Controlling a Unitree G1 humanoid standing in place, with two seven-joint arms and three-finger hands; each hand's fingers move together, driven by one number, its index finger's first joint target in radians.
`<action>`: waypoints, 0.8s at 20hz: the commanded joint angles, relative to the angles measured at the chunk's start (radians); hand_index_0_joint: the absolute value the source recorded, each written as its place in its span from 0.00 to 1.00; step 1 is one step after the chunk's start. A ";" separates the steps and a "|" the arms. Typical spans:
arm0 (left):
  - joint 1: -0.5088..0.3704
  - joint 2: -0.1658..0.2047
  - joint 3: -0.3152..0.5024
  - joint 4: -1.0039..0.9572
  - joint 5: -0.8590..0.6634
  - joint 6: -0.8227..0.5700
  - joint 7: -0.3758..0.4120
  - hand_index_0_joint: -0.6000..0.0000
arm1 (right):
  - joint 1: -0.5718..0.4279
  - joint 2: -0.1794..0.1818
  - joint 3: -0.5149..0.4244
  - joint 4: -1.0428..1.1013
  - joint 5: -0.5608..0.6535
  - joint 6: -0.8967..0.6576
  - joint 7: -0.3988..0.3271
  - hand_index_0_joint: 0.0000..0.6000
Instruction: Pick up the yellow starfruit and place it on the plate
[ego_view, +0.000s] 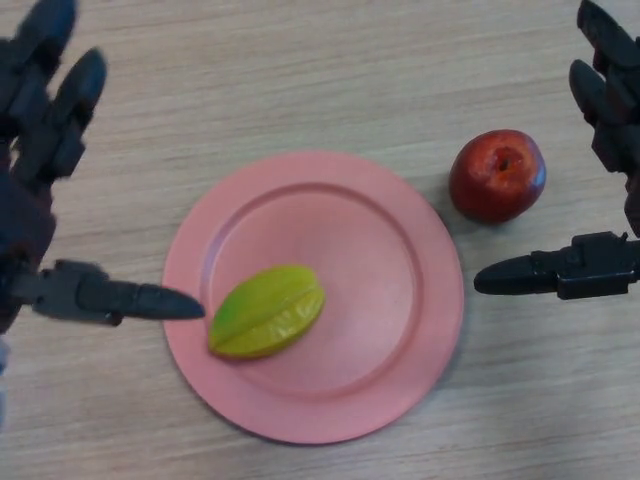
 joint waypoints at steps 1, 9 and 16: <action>-0.004 0.030 0.087 -0.051 -0.057 -0.100 0.000 1.00 | -0.046 -0.009 -0.022 -0.052 -0.010 -0.112 -0.036 0.00; -0.023 0.029 0.046 -0.001 0.103 -0.207 0.072 1.00 | -0.058 0.002 -0.001 0.032 -0.005 -0.215 -0.042 0.00; -0.047 0.013 -0.029 -0.010 0.216 -0.151 0.099 1.00 | -0.063 0.008 0.008 0.073 0.025 -0.238 -0.037 0.00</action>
